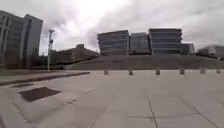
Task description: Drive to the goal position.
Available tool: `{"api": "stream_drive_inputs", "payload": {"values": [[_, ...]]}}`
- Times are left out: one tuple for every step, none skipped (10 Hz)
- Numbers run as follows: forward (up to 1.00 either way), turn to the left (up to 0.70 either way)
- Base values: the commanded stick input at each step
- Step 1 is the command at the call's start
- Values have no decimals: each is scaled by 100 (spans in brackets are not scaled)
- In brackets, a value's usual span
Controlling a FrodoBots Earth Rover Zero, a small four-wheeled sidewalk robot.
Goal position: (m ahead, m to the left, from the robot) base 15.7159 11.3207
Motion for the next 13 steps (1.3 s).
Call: {"api": "stream_drive_inputs", "payload": {"values": [[100,0],[100,0],[100,0],[100,0],[100,0],[100,0],[100,0],[100,0],[100,0],[100,0],[100,0],[100,0],[100,0]]}}
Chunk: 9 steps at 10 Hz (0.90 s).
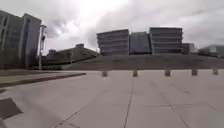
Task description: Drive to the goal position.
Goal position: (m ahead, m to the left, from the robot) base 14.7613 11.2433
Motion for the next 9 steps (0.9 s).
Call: {"api": "stream_drive_inputs", "payload": {"values": [[100,0],[100,0],[100,0],[100,-2],[100,-20],[100,-32],[100,-20],[100,-3],[100,0]]}}
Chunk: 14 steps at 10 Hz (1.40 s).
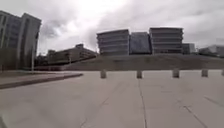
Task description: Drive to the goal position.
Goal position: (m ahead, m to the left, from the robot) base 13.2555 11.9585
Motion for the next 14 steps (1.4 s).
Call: {"api": "stream_drive_inputs", "payload": {"values": [[100,0],[100,0],[100,0],[100,0],[100,0],[100,0],[100,0],[100,0],[100,0],[100,0],[100,0],[100,0],[100,0],[100,0]]}}
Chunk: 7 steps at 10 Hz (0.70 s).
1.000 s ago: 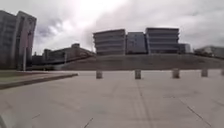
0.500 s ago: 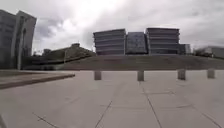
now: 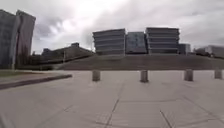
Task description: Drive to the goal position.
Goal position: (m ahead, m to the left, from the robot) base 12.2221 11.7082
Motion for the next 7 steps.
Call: {"api": "stream_drive_inputs", "payload": {"values": [[100,0],[100,0],[100,0],[100,0],[100,0],[100,0],[100,0]]}}
